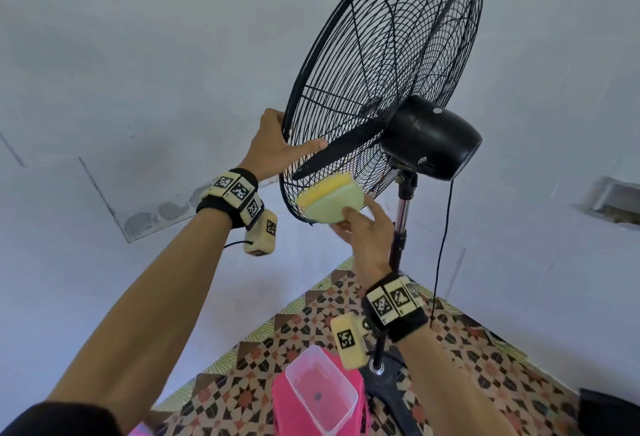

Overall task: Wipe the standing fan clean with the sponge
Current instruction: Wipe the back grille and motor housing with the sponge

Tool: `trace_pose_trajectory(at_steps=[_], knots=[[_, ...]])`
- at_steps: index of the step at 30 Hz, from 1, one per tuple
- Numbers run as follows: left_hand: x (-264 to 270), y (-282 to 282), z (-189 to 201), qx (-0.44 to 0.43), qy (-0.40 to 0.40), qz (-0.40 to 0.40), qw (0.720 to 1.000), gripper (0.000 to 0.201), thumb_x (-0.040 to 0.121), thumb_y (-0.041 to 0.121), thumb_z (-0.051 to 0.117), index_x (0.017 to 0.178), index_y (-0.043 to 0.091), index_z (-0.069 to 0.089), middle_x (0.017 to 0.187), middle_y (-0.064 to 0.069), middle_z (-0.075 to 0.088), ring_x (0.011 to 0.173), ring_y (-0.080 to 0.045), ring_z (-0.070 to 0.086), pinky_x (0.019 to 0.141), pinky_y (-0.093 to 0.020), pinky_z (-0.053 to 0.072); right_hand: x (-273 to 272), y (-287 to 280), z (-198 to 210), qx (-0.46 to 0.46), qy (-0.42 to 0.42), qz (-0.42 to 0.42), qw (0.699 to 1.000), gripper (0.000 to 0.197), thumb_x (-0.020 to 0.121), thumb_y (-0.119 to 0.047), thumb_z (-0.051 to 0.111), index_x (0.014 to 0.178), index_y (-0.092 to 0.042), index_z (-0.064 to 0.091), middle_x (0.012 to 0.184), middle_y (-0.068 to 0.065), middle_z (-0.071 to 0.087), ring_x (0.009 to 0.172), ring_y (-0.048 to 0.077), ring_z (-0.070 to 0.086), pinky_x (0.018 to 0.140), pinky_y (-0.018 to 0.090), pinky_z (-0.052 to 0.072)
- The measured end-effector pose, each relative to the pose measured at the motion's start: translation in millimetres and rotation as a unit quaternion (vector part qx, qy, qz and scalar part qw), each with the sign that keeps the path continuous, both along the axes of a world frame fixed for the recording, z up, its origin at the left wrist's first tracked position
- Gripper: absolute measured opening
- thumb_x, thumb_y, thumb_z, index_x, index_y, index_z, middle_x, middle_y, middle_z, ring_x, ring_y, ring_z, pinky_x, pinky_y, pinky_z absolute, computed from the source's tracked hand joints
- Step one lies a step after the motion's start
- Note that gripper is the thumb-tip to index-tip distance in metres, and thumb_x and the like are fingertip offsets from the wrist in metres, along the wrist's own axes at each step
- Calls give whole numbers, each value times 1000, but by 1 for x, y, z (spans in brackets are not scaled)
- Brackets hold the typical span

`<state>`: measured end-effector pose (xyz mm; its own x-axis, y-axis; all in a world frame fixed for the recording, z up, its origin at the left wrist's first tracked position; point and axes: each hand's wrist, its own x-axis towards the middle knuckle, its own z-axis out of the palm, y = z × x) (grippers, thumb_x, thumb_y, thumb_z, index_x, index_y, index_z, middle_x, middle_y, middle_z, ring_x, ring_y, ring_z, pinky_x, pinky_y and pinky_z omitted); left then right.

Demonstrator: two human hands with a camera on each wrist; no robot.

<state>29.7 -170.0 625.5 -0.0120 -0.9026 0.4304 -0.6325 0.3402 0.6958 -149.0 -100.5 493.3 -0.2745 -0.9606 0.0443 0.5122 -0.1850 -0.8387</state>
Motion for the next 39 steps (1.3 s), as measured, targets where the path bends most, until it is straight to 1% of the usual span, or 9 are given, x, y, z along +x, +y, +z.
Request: trace_pose_trajectory(at_steps=[3, 7, 12, 15, 18, 22, 25, 32, 39], knots=[[8, 0, 2, 23, -10, -21, 999, 89, 73, 64, 85, 132, 17, 39, 130, 1, 50, 117, -12, 54, 97, -31, 46, 1, -3, 11, -17, -29, -30, 999, 47, 96, 2, 64, 139, -16, 59, 126, 27, 65, 107, 41, 69, 70, 34, 63], [20, 1, 9, 65, -27, -62, 996, 79, 84, 52, 80, 138, 15, 35, 130, 5, 48, 115, -7, 53, 86, -19, 45, 34, 14, 6, -16, 34, 0, 999, 52, 97, 1, 64, 146, -16, 54, 125, 21, 64, 99, 32, 72, 67, 31, 63], [29, -2, 18, 80, -51, -73, 993, 81, 78, 54, 85, 135, 19, 39, 124, 14, 50, 109, 2, 53, 83, -24, 51, 49, 22, -13, 9, -1, 35, 999, 33, 98, -3, 64, 131, -2, 60, 117, 29, 68, 93, 39, 74, 69, 35, 64], [30, -3, 16, 69, -54, -75, 993, 83, 75, 56, 87, 133, 19, 40, 125, 11, 52, 112, -2, 55, 84, -26, 52, 61, 24, 3, 34, -34, 138, 989, 27, 102, -1, 55, 129, 0, 53, 108, 25, 71, 75, 34, 76, 69, 34, 64], [32, -4, 17, 67, -66, -74, 993, 80, 76, 54, 87, 130, 18, 40, 122, 12, 53, 112, -4, 57, 82, -26, 53, 83, 24, 14, 13, -43, 188, 981, 24, 102, 0, 55, 125, 4, 55, 110, 29, 72, 88, 45, 75, 73, 35, 64], [33, -6, 25, 96, -77, -93, 988, 83, 75, 51, 89, 130, 16, 39, 121, 3, 56, 108, -15, 65, 91, -44, 60, 95, 30, 18, 14, -142, 118, 983, 16, 101, 3, 55, 113, -6, 63, 111, 24, 72, 74, 39, 75, 67, 34, 62], [33, -6, 28, 99, -87, -98, 987, 81, 78, 47, 88, 131, 13, 38, 121, 1, 55, 109, -18, 65, 89, -45, 61, 85, 30, 10, 2, -187, 6, 982, 22, 102, 0, 54, 122, -5, 62, 116, 25, 71, 74, 39, 75, 64, 31, 60], [36, -10, 23, 91, -87, -106, 986, 83, 75, 52, 89, 129, 15, 37, 123, -2, 55, 113, -25, 63, 91, -49, 59, 91, 36, 14, -11, -30, 72, 997, 25, 102, -2, 53, 126, 3, 58, 110, 27, 73, 81, 44, 75, 73, 38, 63], [38, -14, 17, 78, -81, -103, 988, 86, 70, 58, 91, 126, 17, 41, 125, -4, 57, 115, -23, 62, 91, -45, 58, 83, 45, 12, -32, -104, -76, 991, 26, 102, -1, 53, 127, 3, 58, 105, 25, 73, 74, 40, 75, 61, 32, 60]])
